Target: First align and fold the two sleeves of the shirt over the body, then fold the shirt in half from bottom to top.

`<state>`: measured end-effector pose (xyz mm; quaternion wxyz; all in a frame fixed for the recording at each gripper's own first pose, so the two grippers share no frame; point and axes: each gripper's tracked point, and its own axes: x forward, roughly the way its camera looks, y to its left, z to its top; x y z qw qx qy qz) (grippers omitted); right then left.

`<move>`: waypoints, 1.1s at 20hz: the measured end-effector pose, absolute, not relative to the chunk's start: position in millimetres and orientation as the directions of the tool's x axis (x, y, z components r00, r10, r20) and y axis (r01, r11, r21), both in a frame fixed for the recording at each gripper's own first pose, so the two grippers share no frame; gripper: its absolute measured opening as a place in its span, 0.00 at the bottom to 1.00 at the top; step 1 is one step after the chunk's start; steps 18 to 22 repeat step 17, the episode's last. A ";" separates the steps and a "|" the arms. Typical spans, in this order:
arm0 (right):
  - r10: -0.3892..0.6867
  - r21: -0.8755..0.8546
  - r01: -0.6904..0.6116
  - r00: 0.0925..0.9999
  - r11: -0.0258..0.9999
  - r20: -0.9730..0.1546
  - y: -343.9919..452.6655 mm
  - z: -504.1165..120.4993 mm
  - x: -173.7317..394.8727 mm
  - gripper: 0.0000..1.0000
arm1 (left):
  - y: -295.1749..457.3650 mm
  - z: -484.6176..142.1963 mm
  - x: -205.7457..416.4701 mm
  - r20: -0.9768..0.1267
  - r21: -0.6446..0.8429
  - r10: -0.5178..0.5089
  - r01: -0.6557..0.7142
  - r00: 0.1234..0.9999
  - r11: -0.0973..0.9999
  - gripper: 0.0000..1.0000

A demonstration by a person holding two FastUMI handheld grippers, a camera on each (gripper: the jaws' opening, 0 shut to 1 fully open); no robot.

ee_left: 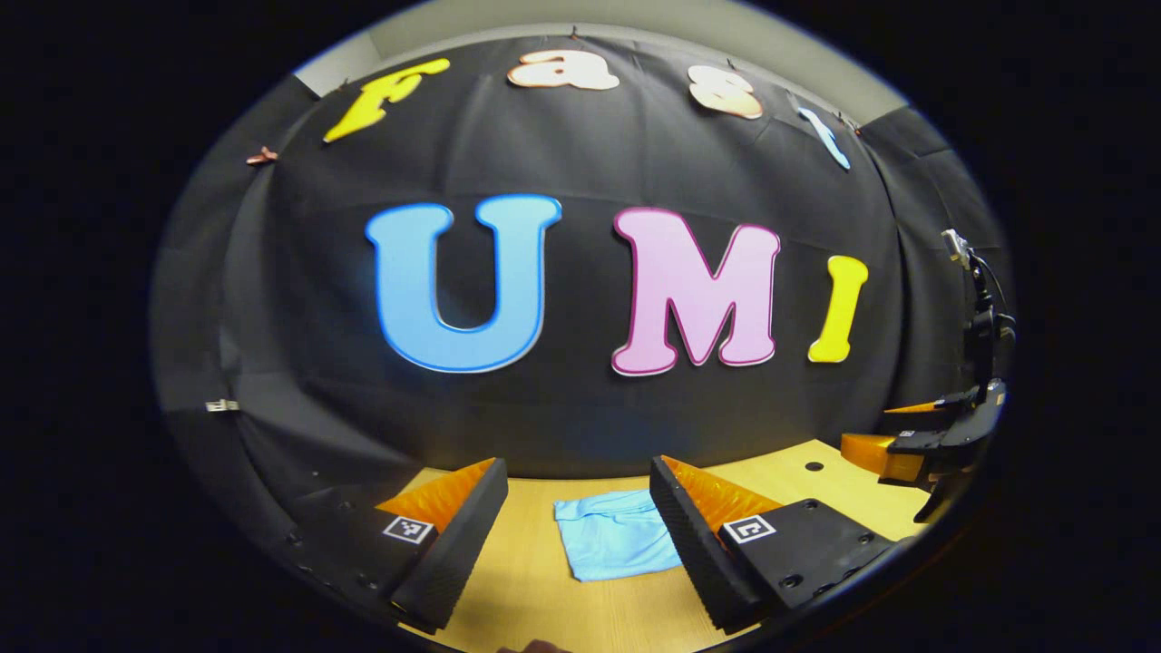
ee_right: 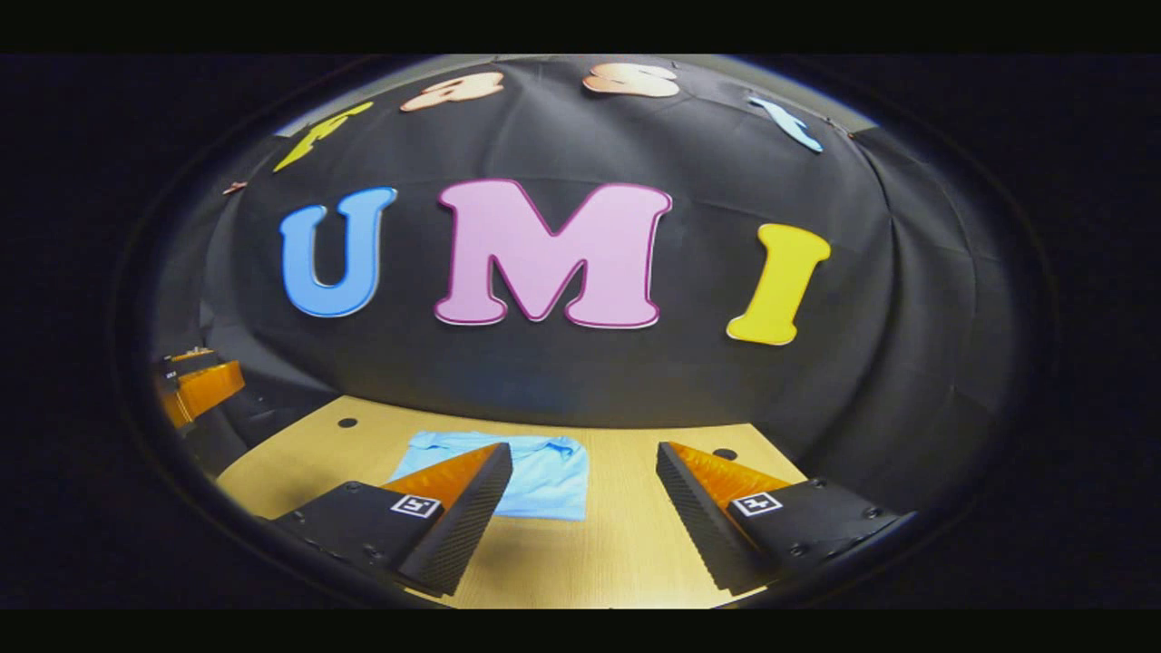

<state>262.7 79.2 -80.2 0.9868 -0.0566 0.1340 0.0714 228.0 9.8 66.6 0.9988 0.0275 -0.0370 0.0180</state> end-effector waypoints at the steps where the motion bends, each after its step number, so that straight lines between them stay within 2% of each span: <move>1: 0.141 -0.088 -0.171 0.950 0.981 -0.279 82.0 -75.2 239.5 0.99 | 3.1 63.2 207.0 0.078 0.034 0.005 -0.007 0.997 0.999 1.00; 3: 0.168 -0.064 -0.190 0.951 0.980 -0.259 85.7 -63.4 198.4 0.99 | -12.0 47.8 166.3 0.068 -0.014 -0.075 0.076 0.995 0.997 0.99; 7: 0.204 -0.076 -0.228 0.949 0.971 -0.243 87.4 -49.9 121.4 0.98 | -0.5 19.2 85.3 0.067 -0.066 -0.052 0.056 0.996 0.996 0.99; 10: 0.203 -0.107 -0.231 0.953 0.967 -0.224 83.0 -47.8 78.7 0.98 | -1.0 5.8 39.7 0.040 -0.021 -0.055 0.056 0.998 0.998 0.99; 11: 0.210 -0.108 -0.238 0.952 0.965 -0.223 83.7 -49.3 65.8 0.95 | -1.1 4.4 28.1 0.029 -0.012 -0.058 0.058 0.998 0.998 0.97; 14: 0.241 -0.110 -0.282 0.927 0.953 -0.288 85.6 -68.0 25.8 0.98 | -1.2 10.5 0.0 0.039 -0.030 -0.049 0.051 0.998 0.998 0.97; 17: 0.235 -0.075 -0.267 0.927 0.961 -0.292 75.0 -61.5 0.5 0.97 | -1.6 12.0 -21.8 0.045 -0.024 -0.004 0.005 0.999 1.000 0.97; 22: 0.235 -0.075 -0.267 0.927 0.961 -0.292 75.0 -61.5 0.5 0.97 | -1.6 12.0 -21.8 0.045 -0.024 -0.004 0.005 0.999 1.000 0.97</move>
